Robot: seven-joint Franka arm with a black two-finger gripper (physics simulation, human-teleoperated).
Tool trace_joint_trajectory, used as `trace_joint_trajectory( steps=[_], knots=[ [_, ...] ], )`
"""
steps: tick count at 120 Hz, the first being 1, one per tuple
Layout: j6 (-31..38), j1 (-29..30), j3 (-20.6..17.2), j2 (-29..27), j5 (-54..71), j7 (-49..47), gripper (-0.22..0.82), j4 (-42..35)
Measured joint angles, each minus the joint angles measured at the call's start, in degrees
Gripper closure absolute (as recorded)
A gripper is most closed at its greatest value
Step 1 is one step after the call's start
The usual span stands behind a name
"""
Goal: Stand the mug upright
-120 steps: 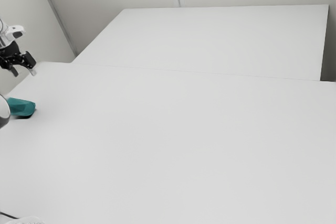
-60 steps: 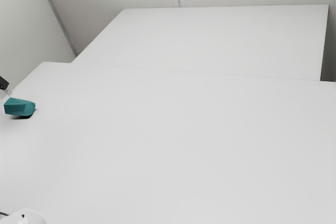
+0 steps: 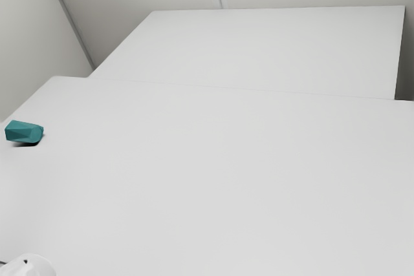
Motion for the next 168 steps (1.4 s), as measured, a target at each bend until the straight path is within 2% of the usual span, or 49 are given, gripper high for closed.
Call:
trace_joint_trajectory(
  steps=[28,88,168],
  knots=[
    [4.74,-0.01,-4.6,3.39,-0.05,2.33,0.0,-0.06],
    [7.33,0.89,-3.77,5.91,0.0,4.92,0.0,-0.02],
    [7.89,4.18,-10.53,8.25,-0.53,6.45,0.0,0.36]
  ],
)
